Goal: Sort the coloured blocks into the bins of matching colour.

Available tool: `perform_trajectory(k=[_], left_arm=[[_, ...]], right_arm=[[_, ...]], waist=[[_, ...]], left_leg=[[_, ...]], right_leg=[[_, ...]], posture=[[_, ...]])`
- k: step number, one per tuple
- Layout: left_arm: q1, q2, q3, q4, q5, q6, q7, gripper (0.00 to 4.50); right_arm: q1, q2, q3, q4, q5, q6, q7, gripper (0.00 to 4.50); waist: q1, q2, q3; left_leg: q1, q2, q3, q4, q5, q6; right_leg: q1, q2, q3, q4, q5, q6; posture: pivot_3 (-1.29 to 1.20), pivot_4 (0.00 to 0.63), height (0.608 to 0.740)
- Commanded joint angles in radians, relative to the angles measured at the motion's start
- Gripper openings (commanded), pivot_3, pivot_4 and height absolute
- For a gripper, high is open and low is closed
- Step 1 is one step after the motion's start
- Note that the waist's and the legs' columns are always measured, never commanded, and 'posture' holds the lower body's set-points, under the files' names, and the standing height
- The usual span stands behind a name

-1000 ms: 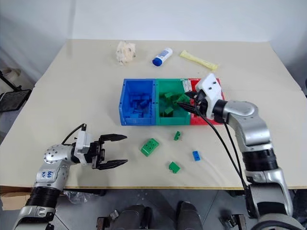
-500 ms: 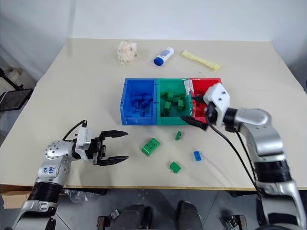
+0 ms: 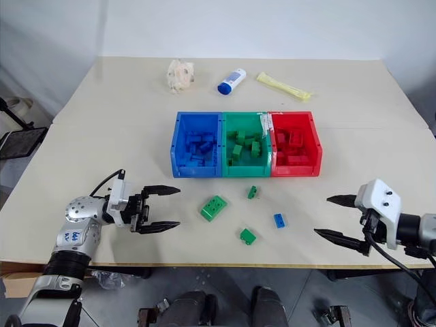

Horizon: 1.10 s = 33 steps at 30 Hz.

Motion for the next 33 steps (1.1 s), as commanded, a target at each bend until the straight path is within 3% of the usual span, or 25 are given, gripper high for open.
perform_trajectory(k=[1, 10, 17, 25, 28, 33], left_arm=[[0.004, 0.004, 0.008, -0.035, -0.008, -0.004, -0.010, 4.50], [0.090, 0.023, 0.010, -0.211, -0.039, 0.074, 0.015, 4.50], [0.191, 0.042, 0.025, -0.347, -0.060, 0.135, 0.057, 4.50], [0.287, 0.048, 0.040, -0.477, -0.076, 0.182, 0.120, 4.50], [0.306, 0.054, 0.047, -0.499, -0.081, 0.189, 0.136, 4.50], [0.308, 0.056, 0.045, -0.501, -0.083, 0.189, 0.141, 4.50]], right_arm=[[-0.026, -0.020, 0.023, -0.100, 0.048, 0.042, -0.015, 4.47], [-0.152, -0.017, 0.319, -0.255, 0.022, 0.115, -0.081, 4.47], [-0.301, 0.057, 0.597, -0.222, -0.076, 0.113, -0.120, 4.47], [-0.340, 0.134, 0.712, -0.138, -0.122, 0.109, -0.130, 4.47], [-0.345, 0.136, 0.736, -0.103, -0.145, 0.089, -0.119, 3.92], [-0.375, 0.164, 0.745, -0.082, -0.160, 0.083, -0.133, 2.21]], waist=[[0.000, 0.000, 0.000], [0.000, 0.000, 0.000], [-0.002, 0.000, 0.000], [0.000, 0.000, 0.000], [-0.001, 0.000, 0.000], [-0.001, 0.000, 0.000]], left_leg=[[0.000, 0.000, 0.000, 0.000, 0.000, 0.000], [-0.001, 0.000, -0.006, 0.000, -0.001, -0.001], [0.000, 0.001, -0.007, 0.000, -0.001, -0.002], [0.000, 0.001, -0.009, 0.000, -0.001, -0.003], [0.000, 0.001, -0.010, 0.000, -0.002, -0.003], [0.001, 0.002, -0.010, 0.000, -0.002, -0.003]], right_leg=[[0.000, -0.001, 0.001, 0.000, 0.000, 0.000], [0.003, -0.002, 0.002, -0.005, 0.000, 0.000], [0.004, -0.002, 0.002, -0.007, 0.000, -0.001], [0.006, -0.001, 0.001, -0.008, 0.000, -0.001], [0.007, -0.001, 0.000, -0.008, 0.000, -0.001], [0.007, -0.001, 0.000, -0.008, 0.000, -0.001]], posture=[[0.00, 0.150, 0.740], [0.00, 0.150, 0.740], [0.00, 0.150, 0.740], [0.00, 0.150, 0.740], [0.00, 0.150, 0.740], [0.00, 0.150, 0.740]])
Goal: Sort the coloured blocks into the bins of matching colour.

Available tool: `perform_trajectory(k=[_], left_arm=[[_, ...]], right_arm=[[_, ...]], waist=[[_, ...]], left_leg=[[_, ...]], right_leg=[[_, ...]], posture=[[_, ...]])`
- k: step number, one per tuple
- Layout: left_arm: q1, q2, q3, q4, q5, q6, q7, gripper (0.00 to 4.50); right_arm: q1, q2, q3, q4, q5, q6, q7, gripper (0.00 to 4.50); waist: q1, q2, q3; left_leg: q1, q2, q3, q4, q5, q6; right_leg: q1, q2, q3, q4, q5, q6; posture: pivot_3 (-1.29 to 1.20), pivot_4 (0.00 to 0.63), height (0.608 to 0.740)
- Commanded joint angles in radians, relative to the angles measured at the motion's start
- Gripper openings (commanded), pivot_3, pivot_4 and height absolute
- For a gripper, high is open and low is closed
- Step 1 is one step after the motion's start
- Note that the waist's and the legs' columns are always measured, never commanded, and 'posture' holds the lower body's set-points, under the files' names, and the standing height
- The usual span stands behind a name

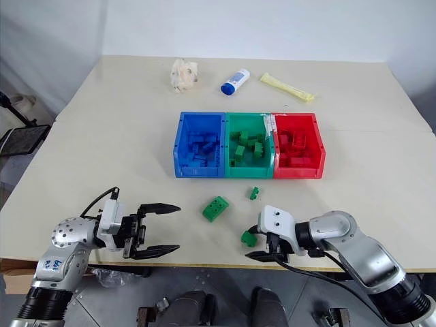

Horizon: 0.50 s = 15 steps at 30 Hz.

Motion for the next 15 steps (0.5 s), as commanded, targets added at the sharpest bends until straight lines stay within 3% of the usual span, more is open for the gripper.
perform_trajectory(k=[1, 7, 15], left_arm=[[0.005, 0.009, 0.017, -0.023, -0.023, -0.005, 0.000, 4.50], [-0.028, 0.007, 0.014, 0.033, -0.017, -0.031, -0.031, 4.50], [-0.115, -0.026, 0.002, 0.186, 0.001, -0.124, -0.078, 4.50]], right_arm=[[-0.022, 0.016, -0.001, -0.003, -0.012, -0.018, -0.004, 1.85], [-0.035, 0.032, -0.071, -0.030, 0.037, 0.020, -0.030, 0.03], [-0.143, 0.058, -0.240, -0.049, 0.173, 0.131, -0.097, 0.01]], waist=[[0.000, 0.000, 0.000], [0.000, 0.000, 0.000], [0.000, 0.000, 0.000]], left_leg=[[0.000, 0.000, 0.000, 0.000, 0.000, 0.000], [0.000, 0.000, 0.000, 0.000, 0.000, 0.000], [0.000, 0.000, 0.000, 0.000, 0.000, 0.000]], right_leg=[[0.000, 0.000, 0.000, 0.000, 0.000, 0.000], [0.000, 0.000, 0.000, 0.000, 0.000, 0.000], [0.000, 0.001, -0.001, 0.000, 0.000, 0.000]], posture=[[0.00, 0.150, 0.740], [0.00, 0.150, 0.740], [0.00, 0.150, 0.740]])
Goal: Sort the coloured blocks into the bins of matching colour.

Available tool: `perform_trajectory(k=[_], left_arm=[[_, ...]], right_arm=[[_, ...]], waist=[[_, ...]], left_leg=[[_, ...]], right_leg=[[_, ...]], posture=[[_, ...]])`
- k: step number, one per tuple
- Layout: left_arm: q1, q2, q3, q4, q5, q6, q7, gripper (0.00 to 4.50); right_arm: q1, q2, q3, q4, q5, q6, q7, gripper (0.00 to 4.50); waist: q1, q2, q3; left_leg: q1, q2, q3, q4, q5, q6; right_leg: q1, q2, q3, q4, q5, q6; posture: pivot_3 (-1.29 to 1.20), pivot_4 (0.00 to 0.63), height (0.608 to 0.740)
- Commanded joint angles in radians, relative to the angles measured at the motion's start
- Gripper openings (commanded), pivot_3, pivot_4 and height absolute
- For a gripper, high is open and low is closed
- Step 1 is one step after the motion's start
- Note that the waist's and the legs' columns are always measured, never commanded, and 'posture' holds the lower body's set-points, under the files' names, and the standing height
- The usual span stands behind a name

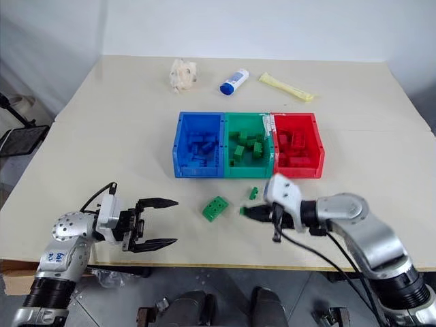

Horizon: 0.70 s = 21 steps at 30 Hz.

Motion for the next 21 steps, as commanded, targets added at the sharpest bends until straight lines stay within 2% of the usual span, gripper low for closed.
perform_trajectory(k=[1, 5, 12, 16, 21], left_arm=[[-0.035, -0.022, -0.004, 0.045, 0.001, -0.040, -0.016, 4.50], [-0.072, -0.044, -0.015, 0.085, 0.009, -0.061, -0.023, 4.50], [-0.116, -0.066, -0.026, 0.138, 0.024, -0.086, -0.030, 4.50], [-0.130, -0.076, -0.032, 0.146, 0.027, -0.092, -0.030, 4.50], [-0.144, -0.078, -0.031, 0.169, 0.029, -0.106, -0.037, 4.50]], right_arm=[[-0.034, -0.006, -0.053, -0.005, 0.030, 0.009, -0.012, 0.01], [-0.084, 0.005, -0.069, 0.045, 0.017, -0.018, -0.021, 0.01], [-0.348, 0.097, -0.036, 0.348, -0.098, -0.175, -0.072, 0.01], [-0.441, 0.131, 0.019, 0.470, -0.150, -0.184, -0.063, 1.04], [-0.449, 0.143, 0.019, 0.507, -0.174, -0.239, -0.048, 2.77]], waist=[[0.000, 0.000, 0.000], [0.000, 0.000, 0.000], [-0.016, 0.000, 0.000], [-0.024, 0.000, 0.000], [-0.024, 0.000, 0.000]], left_leg=[[0.000, 0.000, 0.000, 0.000, 0.000, 0.000], [-0.001, -0.001, 0.000, 0.000, 0.000, 0.000], [0.000, -0.001, 0.003, 0.000, 0.001, 0.001], [-0.001, -0.002, 0.003, 0.000, 0.001, 0.001], [-0.003, -0.003, 0.004, 0.000, 0.001, 0.001]], right_leg=[[0.000, 0.000, 0.000, 0.000, 0.000, 0.000], [0.000, 0.001, -0.001, 0.000, 0.000, 0.000], [-0.002, 0.002, -0.001, 0.003, 0.000, 0.000], [-0.005, 0.002, -0.002, 0.006, 0.000, 0.000], [-0.008, 0.002, -0.002, 0.008, 0.000, 0.000]], posture=[[0.00, 0.150, 0.740], [0.00, 0.150, 0.740], [0.00, 0.150, 0.740], [0.00, 0.150, 0.740], [0.00, 0.150, 0.740]])
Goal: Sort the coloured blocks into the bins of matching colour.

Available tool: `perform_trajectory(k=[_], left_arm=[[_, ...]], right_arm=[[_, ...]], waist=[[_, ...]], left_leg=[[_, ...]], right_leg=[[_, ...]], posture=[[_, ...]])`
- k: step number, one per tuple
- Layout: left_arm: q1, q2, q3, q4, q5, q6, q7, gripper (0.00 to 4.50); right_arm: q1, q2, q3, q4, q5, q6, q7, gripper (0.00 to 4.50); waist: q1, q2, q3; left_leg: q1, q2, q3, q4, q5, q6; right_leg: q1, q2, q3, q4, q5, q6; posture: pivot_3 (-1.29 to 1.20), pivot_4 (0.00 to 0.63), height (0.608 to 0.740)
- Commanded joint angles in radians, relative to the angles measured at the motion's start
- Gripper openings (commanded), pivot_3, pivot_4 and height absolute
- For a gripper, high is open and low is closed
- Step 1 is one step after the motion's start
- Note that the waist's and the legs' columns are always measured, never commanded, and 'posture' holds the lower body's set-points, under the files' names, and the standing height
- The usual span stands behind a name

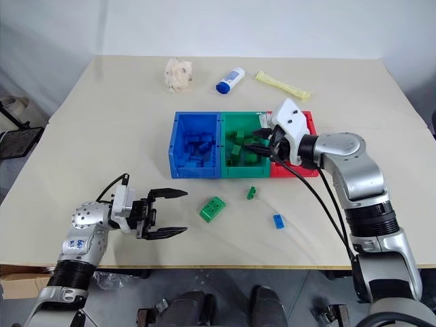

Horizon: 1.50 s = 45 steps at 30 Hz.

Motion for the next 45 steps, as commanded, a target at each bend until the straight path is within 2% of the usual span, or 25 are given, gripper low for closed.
perform_trajectory(k=[1, 5, 11, 15, 22, 28, 37, 45], left_arm=[[-0.014, -0.001, 0.007, 0.012, -0.004, -0.021, -0.012, 4.50], [-0.033, -0.001, 0.008, 0.041, -0.003, -0.034, -0.027, 4.50], [-0.065, 0.001, 0.004, 0.110, 0.004, -0.052, -0.071, 4.50], [-0.084, 0.001, 0.006, 0.155, 0.010, -0.071, -0.090, 4.50], [-0.116, -0.001, 0.009, 0.245, 0.018, -0.110, -0.127, 4.50], [-0.133, 0.001, 0.010, 0.283, 0.017, -0.126, -0.149, 4.50], [-0.146, 0.000, 0.006, 0.292, 0.013, -0.133, -0.155, 4.50], [-0.112, -0.011, -0.007, 0.205, 0.004, -0.108, -0.132, 4.50]], right_arm=[[-0.013, -0.012, -0.026, -0.008, -0.009, -0.043, 0.015, 3.13], [0.034, -0.056, -0.056, -0.064, 0.011, -0.038, 0.054, 4.47], [0.262, -0.195, -0.159, -0.243, 0.115, 0.006, 0.178, 4.47], [0.376, -0.249, -0.236, -0.298, 0.159, 0.027, 0.190, 4.47], [0.797, -0.356, -0.519, -0.378, 0.180, 0.028, 0.264, 4.47], [0.926, -0.379, -0.637, -0.420, 0.184, 0.035, 0.280, 4.47], [0.905, -0.371, -0.581, -0.464, 0.196, 0.058, 0.239, 4.47], [0.783, -0.296, -0.313, -0.471, 0.157, 0.086, 0.142, 4.47]], waist=[[-0.001, 0.000, 0.000], [0.000, 0.000, 0.000], [0.011, 0.000, 0.000], [0.015, 0.000, 0.000], [0.037, -0.001, 0.000], [0.026, -0.001, 0.000], [0.027, -0.001, 0.000], [0.026, -0.001, 0.000]], left_leg=[[0.000, 0.000, 0.001, 0.000, 0.000, 0.000], [0.000, 0.000, 0.002, 0.000, 0.000, 0.000], [-0.002, 0.000, 0.002, 0.000, 0.000, 0.001], [-0.002, 0.000, 0.006, 0.001, 0.001, 0.001], [-0.001, 0.000, 0.005, 0.001, 0.001, 0.002], [0.002, 0.000, 0.007, 0.002, 0.001, 0.003], [0.003, 0.001, 0.005, 0.002, 0.000, 0.002], [0.003, 0.001, 0.001, 0.002, 0.000, 0.002]], right_leg=[[-0.001, 0.000, 0.000, 0.001, 0.000, 0.000], [-0.002, 0.000, 0.000, 0.003, 0.000, 0.000], [-0.003, 0.000, -0.001, 0.003, 0.000, 0.000], [-0.004, 0.000, 0.000, 0.002, 0.000, 0.000], [-0.003, -0.001, -0.001, 0.001, 0.000, 0.001], [0.001, -0.001, 0.000, 0.000, 0.001, 0.001], [0.003, -0.002, 0.002, -0.003, 0.001, 0.001], [0.005, -0.003, 0.003, -0.004, 0.001, 0.001]], posture=[[0.00, 0.150, 0.740], [0.00, 0.150, 0.740], [0.00, 0.150, 0.740], [0.00, 0.150, 0.740], [0.00, 0.150, 0.740], [0.00, 0.150, 0.740], [0.00, 0.150, 0.740], [0.00, 0.150, 0.740]])
